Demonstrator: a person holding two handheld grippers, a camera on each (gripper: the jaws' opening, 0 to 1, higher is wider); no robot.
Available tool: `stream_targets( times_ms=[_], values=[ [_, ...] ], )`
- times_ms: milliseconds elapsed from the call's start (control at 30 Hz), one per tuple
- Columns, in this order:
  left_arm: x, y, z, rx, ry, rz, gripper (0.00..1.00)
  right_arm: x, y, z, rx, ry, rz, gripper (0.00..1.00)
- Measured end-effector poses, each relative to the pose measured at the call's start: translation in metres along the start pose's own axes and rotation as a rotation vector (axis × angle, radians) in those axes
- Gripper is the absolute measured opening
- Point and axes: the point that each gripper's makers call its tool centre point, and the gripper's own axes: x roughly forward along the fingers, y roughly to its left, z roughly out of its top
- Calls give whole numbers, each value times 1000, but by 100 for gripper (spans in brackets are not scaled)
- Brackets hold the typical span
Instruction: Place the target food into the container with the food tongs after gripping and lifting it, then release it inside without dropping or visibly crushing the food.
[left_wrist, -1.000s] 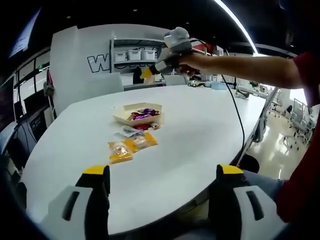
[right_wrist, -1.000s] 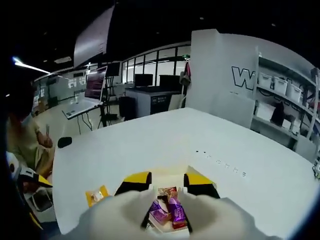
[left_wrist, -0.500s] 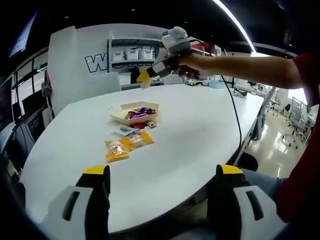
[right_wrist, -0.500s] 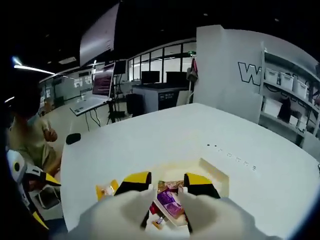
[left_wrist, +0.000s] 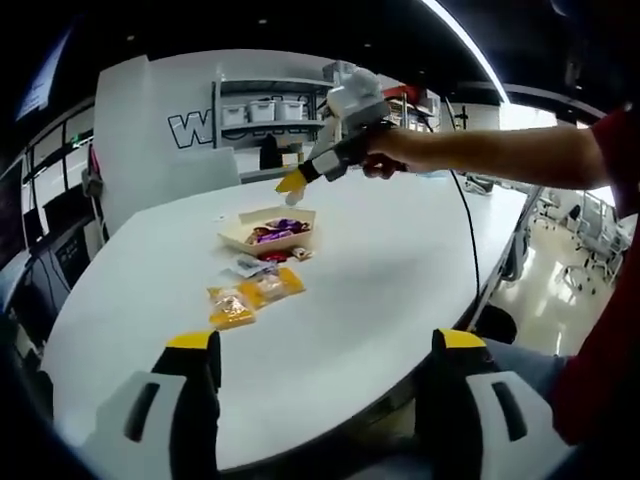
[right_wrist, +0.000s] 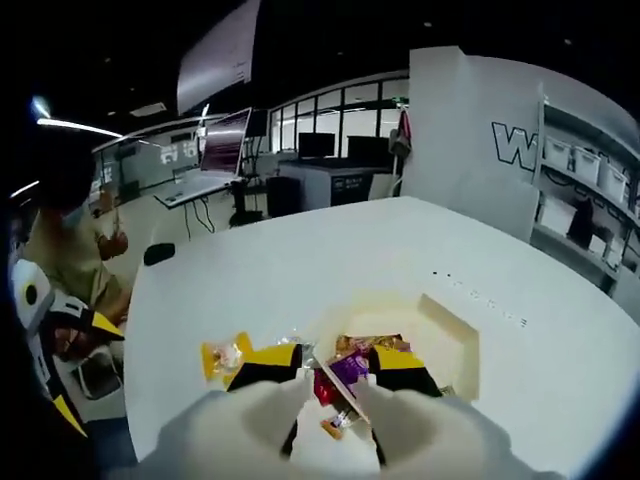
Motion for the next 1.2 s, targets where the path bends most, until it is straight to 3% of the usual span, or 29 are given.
stream_targets(
  times_ms=[367, 1200],
  values=[
    [0, -1, -4, 2, 13, -1, 85, 12, 14, -41, 0, 66, 40, 22],
    [-1, 4, -9, -3, 28, 9, 84, 26, 12, -60, -56, 64, 39, 24]
  ],
)
